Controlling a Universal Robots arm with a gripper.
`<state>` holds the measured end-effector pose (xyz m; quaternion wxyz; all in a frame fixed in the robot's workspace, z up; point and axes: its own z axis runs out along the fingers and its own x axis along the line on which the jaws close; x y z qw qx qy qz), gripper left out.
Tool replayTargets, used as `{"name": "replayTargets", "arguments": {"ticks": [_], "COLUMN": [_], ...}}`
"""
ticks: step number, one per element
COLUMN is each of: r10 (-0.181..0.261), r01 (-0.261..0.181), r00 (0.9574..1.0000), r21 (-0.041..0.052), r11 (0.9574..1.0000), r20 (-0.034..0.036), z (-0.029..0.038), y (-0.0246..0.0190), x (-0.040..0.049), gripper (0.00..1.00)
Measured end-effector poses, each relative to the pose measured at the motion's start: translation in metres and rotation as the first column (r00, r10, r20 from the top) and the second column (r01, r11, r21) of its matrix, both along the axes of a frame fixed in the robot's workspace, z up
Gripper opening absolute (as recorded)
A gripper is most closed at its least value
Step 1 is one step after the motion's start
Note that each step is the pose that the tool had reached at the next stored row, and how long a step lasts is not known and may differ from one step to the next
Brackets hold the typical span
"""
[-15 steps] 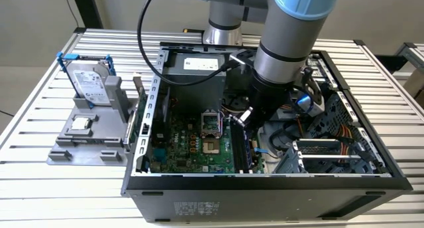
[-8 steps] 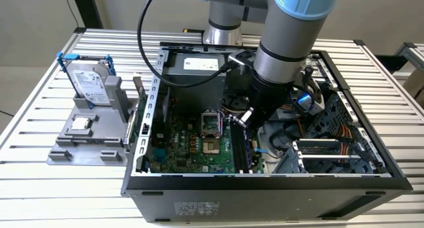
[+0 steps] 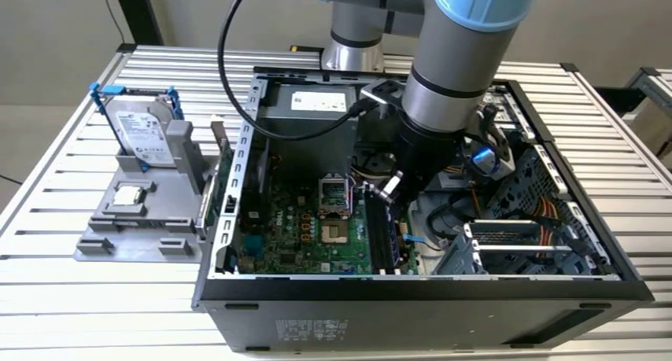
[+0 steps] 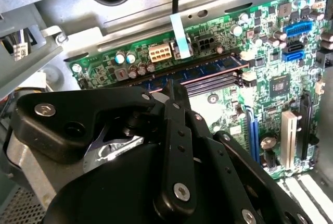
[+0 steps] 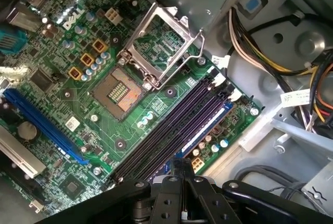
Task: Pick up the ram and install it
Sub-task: 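Press down the ram until it locks into place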
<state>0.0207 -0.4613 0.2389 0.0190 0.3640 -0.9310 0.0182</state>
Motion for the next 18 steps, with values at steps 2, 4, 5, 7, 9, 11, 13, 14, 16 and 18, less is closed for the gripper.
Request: {"name": "replayTargets", "arguments": {"ticks": [2,4,5,7,9,11,13,14,16,18], "r10": [0.018,0.04,0.052,0.074,0.093,0.112,0.133,0.142,0.162,0.179], "r01": [-0.018,-0.04,-0.052,-0.074,-0.093,-0.112,-0.133,-0.142,-0.162,-0.179], "r00": [0.9998,0.9992,0.9986,0.9973,0.9957,0.9937,0.9912,0.9898,0.9867,0.9838], "r21": [-0.0001,0.0,-0.0001,0.0,0.0001,0.0,-0.0001,-0.0001,-0.0002,0.0], "r11": [0.9998,0.9992,0.9986,0.9973,0.9957,0.9937,0.9912,0.9898,0.9867,0.9838], "r20": [-0.0002,-0.0002,-0.0002,-0.0003,-0.0002,-0.0002,-0.0003,-0.0003,-0.0003,-0.0002], "z": [0.0,-0.0001,-0.0001,-0.0001,-0.0001,-0.0001,-0.0002,-0.0002,-0.0003,-0.0005], "y": [0.0,0.0,0.0,0.0,0.0,0.0,0.0,0.0,0.0,0.0], "x": [0.0,0.0001,0.0,0.0001,0.0,0.0,0.0,0.0,0.0,-0.0001], "gripper": [0.0,0.0,0.0,0.0,0.0,0.0,0.0,0.0,0.0,0.0]}}
